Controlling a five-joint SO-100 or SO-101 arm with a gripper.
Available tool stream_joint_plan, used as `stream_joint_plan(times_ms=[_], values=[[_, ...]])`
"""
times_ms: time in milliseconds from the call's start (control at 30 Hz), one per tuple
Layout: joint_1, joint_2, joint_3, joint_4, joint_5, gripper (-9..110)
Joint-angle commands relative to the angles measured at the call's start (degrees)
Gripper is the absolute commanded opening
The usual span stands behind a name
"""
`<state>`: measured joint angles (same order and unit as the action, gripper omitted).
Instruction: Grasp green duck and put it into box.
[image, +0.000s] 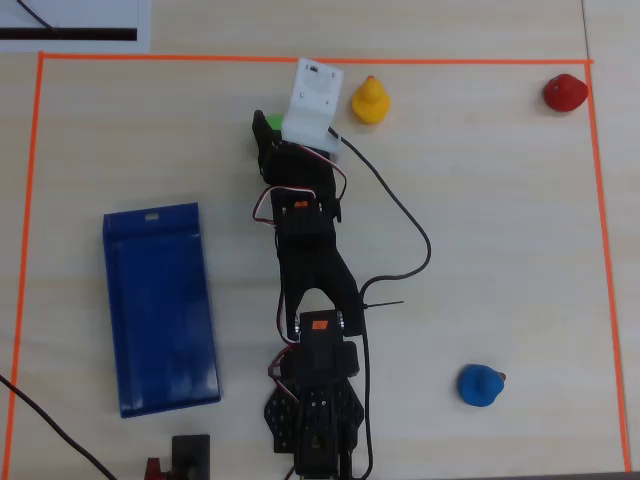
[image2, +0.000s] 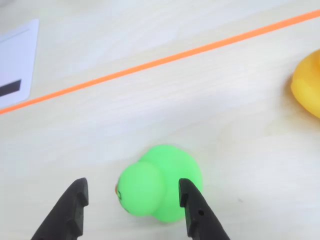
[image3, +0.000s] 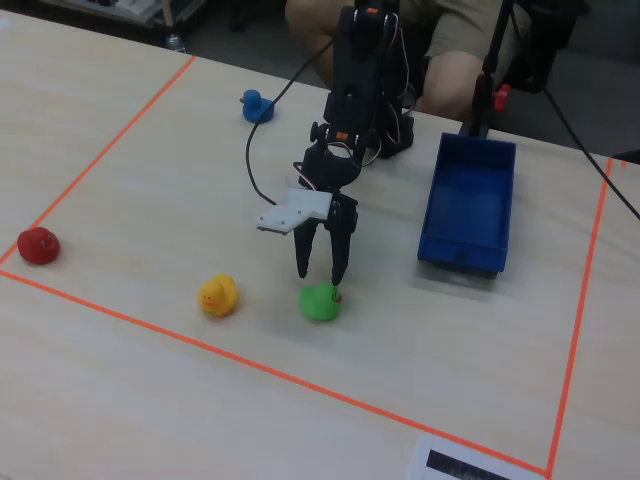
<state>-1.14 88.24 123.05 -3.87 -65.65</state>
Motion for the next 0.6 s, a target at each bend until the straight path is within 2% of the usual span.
stream_joint_plan(times_ms=[0, 233, 567], values=[[-1.32, -0.53, -3.25, -1.49, 1.23, 23], [-4.13, -4.04, -3.43, -1.58, 6.06, 22], [-4.13, -8.88, -6.15, -2.20, 6.68, 21]])
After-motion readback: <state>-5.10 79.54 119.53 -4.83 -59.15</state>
